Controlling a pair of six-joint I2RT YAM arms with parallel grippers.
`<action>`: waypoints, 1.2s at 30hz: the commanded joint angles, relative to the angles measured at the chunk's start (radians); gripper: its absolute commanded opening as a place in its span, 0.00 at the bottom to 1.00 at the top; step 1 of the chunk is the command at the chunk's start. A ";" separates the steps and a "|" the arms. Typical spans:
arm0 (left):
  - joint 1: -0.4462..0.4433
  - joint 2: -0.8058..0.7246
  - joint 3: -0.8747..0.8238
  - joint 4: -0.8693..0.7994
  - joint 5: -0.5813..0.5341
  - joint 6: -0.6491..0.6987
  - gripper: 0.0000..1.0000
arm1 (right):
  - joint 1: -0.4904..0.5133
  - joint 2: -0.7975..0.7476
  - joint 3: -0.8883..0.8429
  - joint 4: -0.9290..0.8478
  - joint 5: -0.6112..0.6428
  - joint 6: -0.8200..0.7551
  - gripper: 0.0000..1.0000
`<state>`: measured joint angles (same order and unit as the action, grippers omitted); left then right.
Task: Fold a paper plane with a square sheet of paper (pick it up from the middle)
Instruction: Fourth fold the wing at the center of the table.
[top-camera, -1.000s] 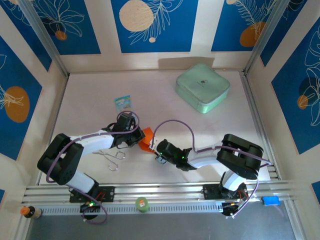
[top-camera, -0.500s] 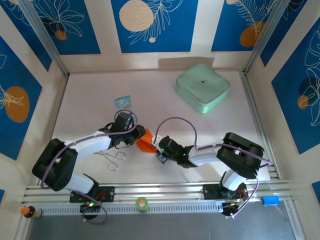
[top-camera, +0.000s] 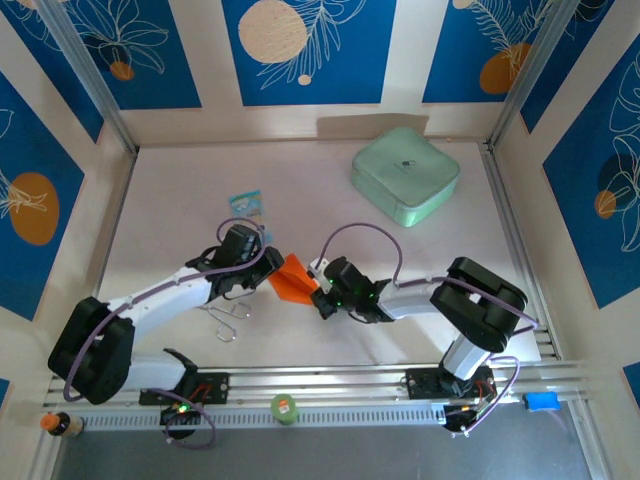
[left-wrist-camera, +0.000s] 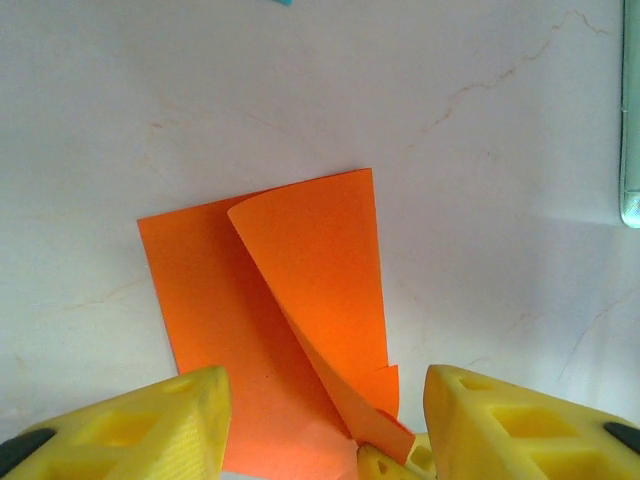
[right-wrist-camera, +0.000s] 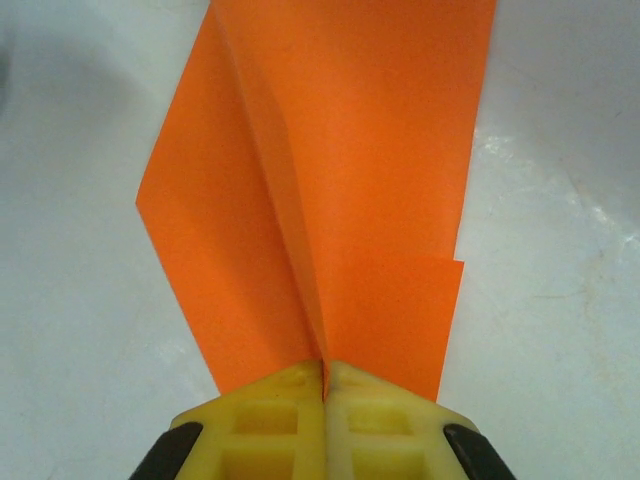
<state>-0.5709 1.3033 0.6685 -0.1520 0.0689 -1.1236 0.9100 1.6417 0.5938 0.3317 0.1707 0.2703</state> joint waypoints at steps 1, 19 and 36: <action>-0.004 0.001 0.003 -0.016 -0.011 0.014 0.52 | -0.020 0.033 0.012 -0.065 -0.087 0.067 0.03; -0.007 0.118 -0.047 0.270 0.181 -0.002 0.05 | -0.115 0.050 0.061 -0.113 -0.327 0.188 0.04; -0.015 0.189 -0.060 0.451 0.188 -0.013 0.04 | -0.206 0.081 0.109 -0.171 -0.409 0.380 0.04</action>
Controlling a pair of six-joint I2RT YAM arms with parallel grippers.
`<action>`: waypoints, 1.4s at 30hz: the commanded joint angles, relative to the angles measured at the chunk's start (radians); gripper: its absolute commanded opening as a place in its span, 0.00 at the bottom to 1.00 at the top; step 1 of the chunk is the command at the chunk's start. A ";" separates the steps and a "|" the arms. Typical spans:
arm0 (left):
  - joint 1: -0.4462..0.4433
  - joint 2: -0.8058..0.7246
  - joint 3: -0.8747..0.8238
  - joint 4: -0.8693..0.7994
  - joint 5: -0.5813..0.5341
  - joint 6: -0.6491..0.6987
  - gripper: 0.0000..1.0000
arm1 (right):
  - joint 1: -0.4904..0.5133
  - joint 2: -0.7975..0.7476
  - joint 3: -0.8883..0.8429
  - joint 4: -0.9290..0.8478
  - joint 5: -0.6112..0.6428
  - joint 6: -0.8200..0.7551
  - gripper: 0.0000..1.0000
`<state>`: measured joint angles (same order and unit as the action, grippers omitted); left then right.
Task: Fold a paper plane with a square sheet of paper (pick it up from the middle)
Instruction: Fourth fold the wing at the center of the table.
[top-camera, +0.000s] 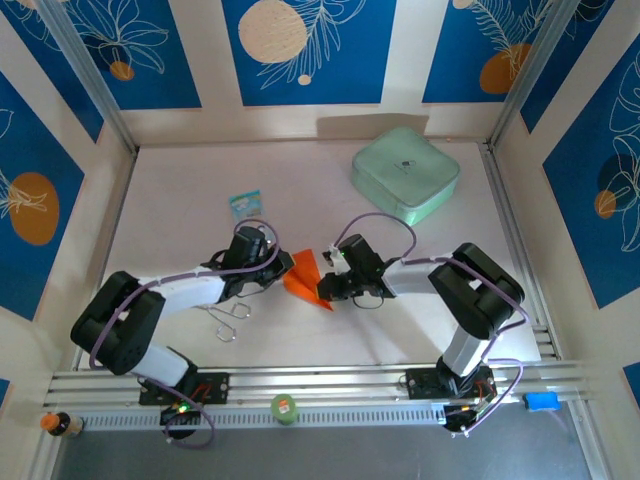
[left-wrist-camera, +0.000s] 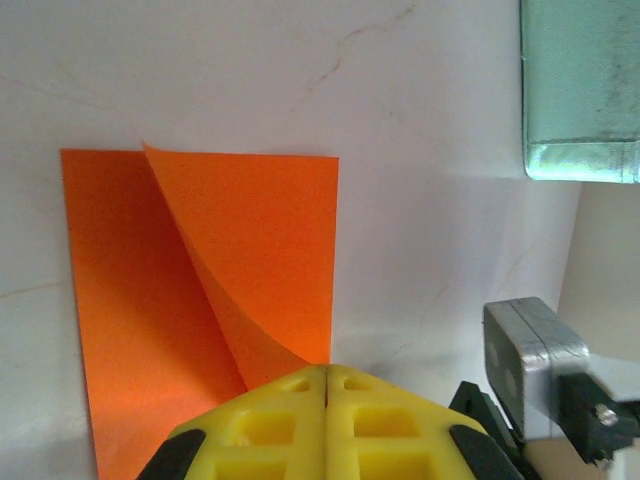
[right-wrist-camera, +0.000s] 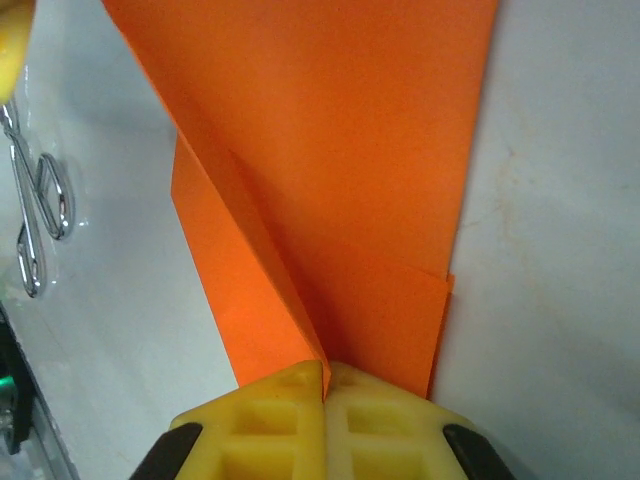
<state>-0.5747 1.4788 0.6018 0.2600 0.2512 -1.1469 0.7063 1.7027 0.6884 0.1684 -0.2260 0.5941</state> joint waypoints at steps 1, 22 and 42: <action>-0.011 0.022 0.011 0.037 0.011 0.013 0.04 | -0.003 0.018 0.008 0.001 -0.010 0.063 0.04; -0.015 -0.006 0.075 -0.191 -0.058 0.082 0.66 | 0.107 -0.084 -0.175 0.309 0.298 -0.393 0.04; -0.010 0.094 0.180 -0.375 -0.032 0.061 0.20 | 0.207 -0.076 -0.154 0.282 0.426 -0.581 0.10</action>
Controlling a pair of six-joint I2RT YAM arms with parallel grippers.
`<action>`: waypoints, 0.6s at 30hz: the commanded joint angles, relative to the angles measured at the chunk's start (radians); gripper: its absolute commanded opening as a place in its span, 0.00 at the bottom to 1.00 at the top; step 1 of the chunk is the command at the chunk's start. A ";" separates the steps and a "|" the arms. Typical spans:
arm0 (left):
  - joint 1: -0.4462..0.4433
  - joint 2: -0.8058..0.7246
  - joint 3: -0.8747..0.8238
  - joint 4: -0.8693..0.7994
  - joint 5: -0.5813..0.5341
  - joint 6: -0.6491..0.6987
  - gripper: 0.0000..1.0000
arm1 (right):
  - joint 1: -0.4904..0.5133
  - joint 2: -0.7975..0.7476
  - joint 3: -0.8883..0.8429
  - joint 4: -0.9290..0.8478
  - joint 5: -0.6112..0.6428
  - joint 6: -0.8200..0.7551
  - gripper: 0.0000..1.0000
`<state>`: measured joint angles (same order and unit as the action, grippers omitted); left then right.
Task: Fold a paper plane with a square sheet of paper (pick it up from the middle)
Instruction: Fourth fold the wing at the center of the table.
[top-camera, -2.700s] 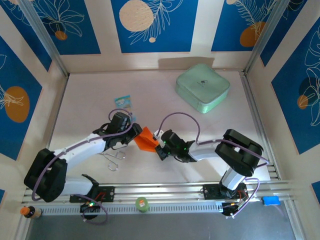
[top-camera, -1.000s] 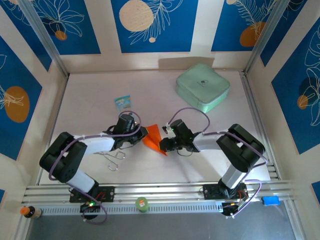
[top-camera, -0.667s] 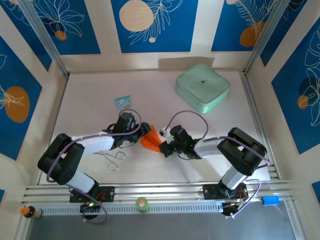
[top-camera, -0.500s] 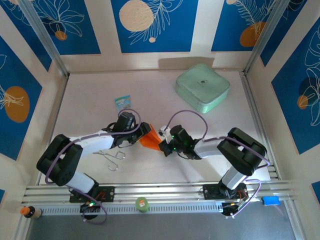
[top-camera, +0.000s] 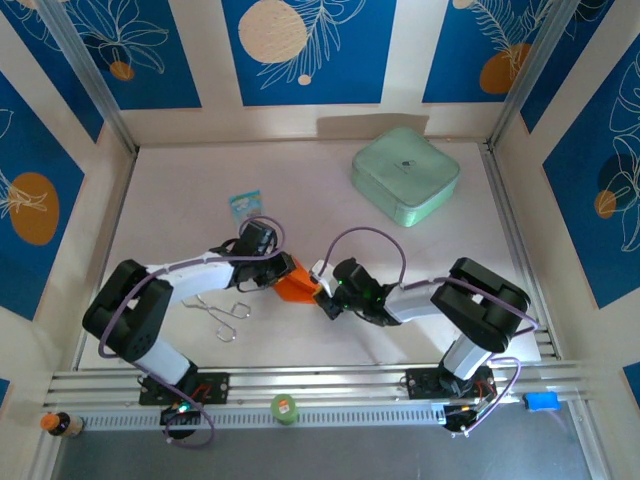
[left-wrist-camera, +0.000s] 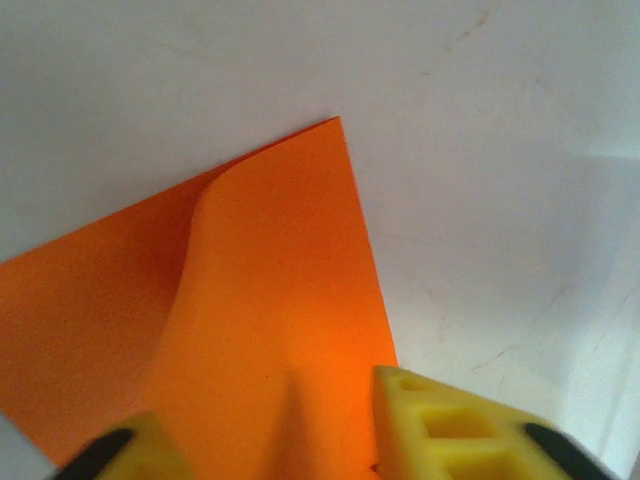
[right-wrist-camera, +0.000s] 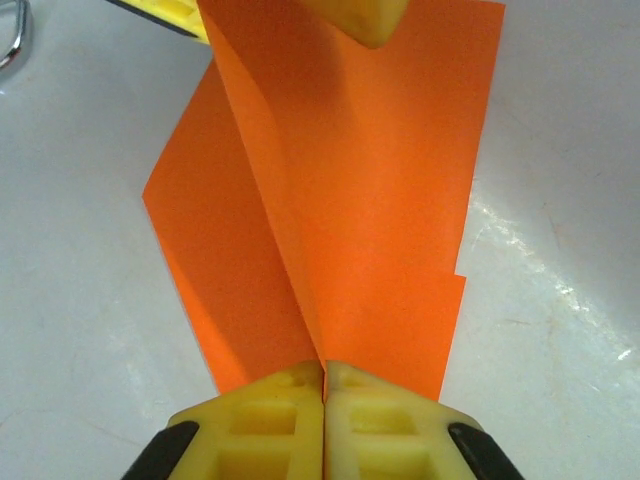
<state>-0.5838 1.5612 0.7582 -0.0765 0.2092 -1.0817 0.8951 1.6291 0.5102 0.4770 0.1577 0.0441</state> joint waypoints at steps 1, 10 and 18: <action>-0.001 0.010 0.020 -0.038 0.009 -0.009 0.15 | 0.025 -0.003 0.030 -0.041 0.054 -0.042 0.11; 0.002 -0.003 -0.005 -0.015 0.011 -0.050 0.00 | 0.092 -0.012 0.070 -0.098 0.181 -0.105 0.18; 0.004 -0.006 -0.020 0.002 0.011 -0.073 0.00 | 0.124 -0.008 0.093 -0.136 0.203 -0.132 0.21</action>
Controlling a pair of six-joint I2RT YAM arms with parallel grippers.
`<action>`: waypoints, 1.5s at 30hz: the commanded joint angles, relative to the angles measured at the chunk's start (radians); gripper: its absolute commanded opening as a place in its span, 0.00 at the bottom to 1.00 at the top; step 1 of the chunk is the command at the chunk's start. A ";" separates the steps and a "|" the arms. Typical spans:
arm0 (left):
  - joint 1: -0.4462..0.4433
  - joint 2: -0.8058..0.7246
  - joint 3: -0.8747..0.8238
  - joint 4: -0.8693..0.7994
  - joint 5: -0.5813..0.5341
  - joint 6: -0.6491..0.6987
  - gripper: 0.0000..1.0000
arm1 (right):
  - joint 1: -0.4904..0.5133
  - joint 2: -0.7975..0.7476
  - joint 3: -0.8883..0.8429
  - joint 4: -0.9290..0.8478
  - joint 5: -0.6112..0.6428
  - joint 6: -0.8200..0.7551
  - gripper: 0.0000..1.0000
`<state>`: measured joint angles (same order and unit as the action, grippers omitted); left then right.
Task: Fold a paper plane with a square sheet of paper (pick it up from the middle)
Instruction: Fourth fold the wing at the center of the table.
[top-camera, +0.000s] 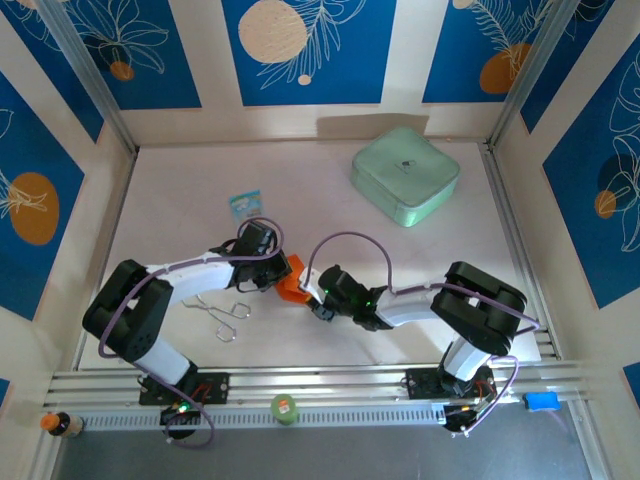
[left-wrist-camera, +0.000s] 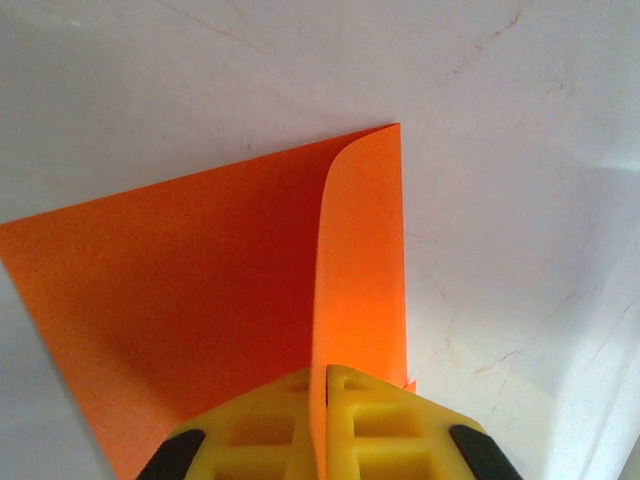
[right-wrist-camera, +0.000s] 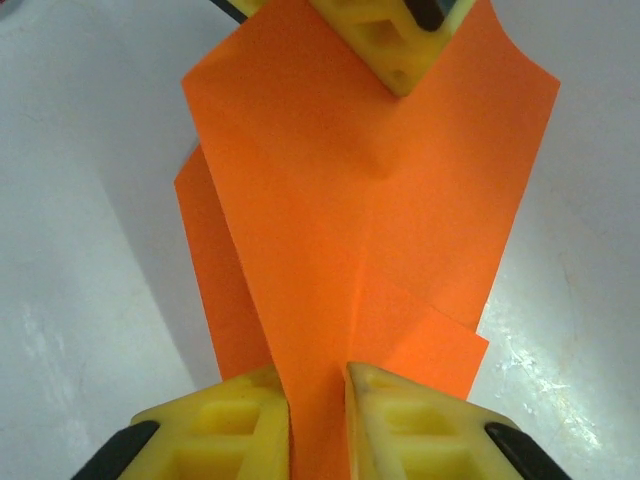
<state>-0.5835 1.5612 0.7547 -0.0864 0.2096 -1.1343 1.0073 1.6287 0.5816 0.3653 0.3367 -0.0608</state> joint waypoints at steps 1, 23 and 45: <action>0.004 -0.006 -0.017 0.016 0.012 -0.022 0.00 | 0.013 -0.004 0.024 -0.028 0.036 -0.022 0.20; 0.010 -0.081 -0.050 0.024 -0.042 -0.024 0.43 | -0.029 0.013 0.047 -0.087 -0.075 0.126 0.04; 0.017 -0.204 -0.101 -0.008 -0.121 -0.049 0.35 | -0.158 0.036 -0.037 0.057 -0.304 0.530 0.03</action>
<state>-0.5716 1.3548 0.6651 -0.0845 0.0921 -1.1774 0.8650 1.6478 0.5640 0.3992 0.0772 0.3943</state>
